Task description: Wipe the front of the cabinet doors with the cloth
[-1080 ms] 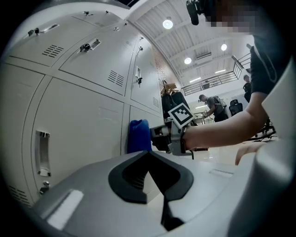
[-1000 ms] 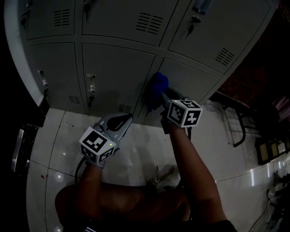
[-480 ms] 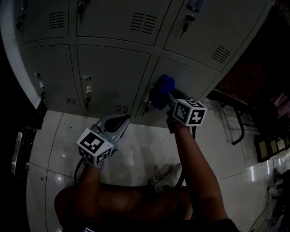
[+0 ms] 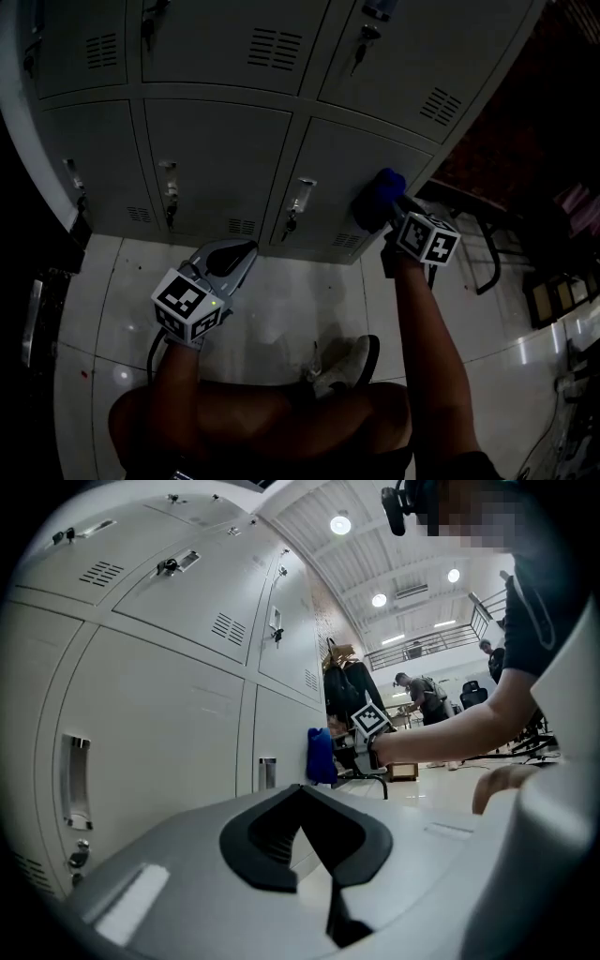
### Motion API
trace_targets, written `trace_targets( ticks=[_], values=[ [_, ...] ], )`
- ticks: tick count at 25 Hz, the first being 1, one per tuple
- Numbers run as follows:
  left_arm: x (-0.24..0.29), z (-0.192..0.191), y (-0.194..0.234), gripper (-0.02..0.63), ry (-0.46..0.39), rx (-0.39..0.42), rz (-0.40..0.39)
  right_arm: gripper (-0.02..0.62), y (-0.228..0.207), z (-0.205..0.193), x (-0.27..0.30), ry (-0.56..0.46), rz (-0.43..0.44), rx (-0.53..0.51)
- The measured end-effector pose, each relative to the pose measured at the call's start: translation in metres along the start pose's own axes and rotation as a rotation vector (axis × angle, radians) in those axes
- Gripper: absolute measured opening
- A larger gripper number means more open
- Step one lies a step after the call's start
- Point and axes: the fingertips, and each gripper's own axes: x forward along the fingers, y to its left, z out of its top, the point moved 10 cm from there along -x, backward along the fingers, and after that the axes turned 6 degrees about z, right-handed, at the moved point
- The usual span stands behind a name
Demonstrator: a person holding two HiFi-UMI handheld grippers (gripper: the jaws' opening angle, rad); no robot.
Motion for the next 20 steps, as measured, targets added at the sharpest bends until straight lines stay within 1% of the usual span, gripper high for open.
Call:
trace_targets(
  ticks=[4,11,13,16,20],
  values=[
    [0.002,-0.002,0.0,0.0,0.006,0.007,-0.006,0.077,-0.029,-0.004,-0.018,-0.011,-0.063,0.057],
    [0.002,-0.004,0.0,0.0,0.018,0.011,-0.005,0.077,-0.058,-0.007,-0.035,-0.015,-0.136,0.054],
    [0.003,-0.004,0.001,0.0,0.017,0.01,-0.004,0.077,-0.057,-0.009,-0.039,-0.025,-0.123,0.049],
    [0.003,-0.004,0.001,0.0,0.016,0.009,-0.005,0.077,-0.043,-0.018,-0.044,-0.016,-0.087,0.056],
    [0.001,-0.002,0.0,0.0,0.017,0.008,0.001,0.077,-0.005,-0.028,-0.042,-0.011,-0.016,0.015]
  ],
)
